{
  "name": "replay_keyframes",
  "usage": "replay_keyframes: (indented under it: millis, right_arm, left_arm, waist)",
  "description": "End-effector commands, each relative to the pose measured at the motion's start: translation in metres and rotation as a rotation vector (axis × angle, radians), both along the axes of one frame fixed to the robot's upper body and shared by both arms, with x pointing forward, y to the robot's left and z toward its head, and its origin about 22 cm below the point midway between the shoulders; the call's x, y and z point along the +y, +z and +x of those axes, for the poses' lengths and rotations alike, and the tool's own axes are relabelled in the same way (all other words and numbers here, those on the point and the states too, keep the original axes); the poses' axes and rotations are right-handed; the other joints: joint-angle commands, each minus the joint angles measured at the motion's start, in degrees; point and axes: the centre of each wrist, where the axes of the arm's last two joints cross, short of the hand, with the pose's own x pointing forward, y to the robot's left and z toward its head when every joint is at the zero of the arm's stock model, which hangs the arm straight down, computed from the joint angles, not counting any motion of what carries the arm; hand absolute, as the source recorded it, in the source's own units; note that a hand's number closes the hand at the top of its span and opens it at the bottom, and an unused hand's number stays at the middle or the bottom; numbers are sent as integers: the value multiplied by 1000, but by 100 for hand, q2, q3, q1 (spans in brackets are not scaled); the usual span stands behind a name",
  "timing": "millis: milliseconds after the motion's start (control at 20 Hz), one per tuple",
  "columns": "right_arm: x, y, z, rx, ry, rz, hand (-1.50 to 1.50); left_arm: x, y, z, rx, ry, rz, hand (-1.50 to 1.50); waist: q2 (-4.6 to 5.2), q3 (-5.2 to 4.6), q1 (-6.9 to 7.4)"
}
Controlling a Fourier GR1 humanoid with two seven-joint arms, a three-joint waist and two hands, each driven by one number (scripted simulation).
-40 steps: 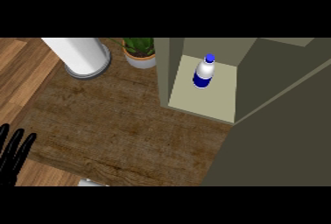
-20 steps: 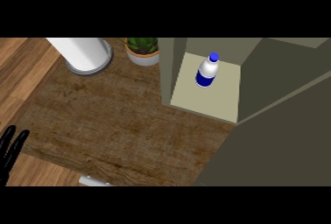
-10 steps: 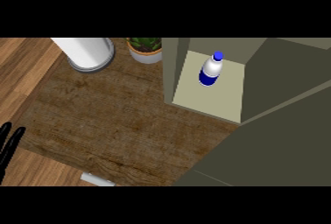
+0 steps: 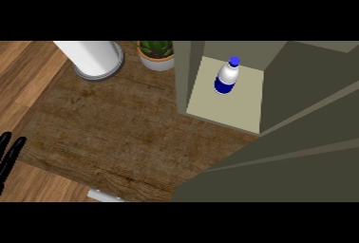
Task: Pick up the bottled water, place it into the cabinet and close the cabinet
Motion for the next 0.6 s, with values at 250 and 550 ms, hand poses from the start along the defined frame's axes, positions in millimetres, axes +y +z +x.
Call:
replay_keyframes:
  millis: [250,550]
  right_arm:
    - [42,0,54,62,-130,-105,150]
    - [79,11,94,109,-156,-113,150]
  left_arm:
    - [4,-6,-3,20,11,-25,-150]
    - [11,-4,-1,21,27,-8,-150]
  waist:
    - [-78,34,-95]
    - [-97,68,-187]
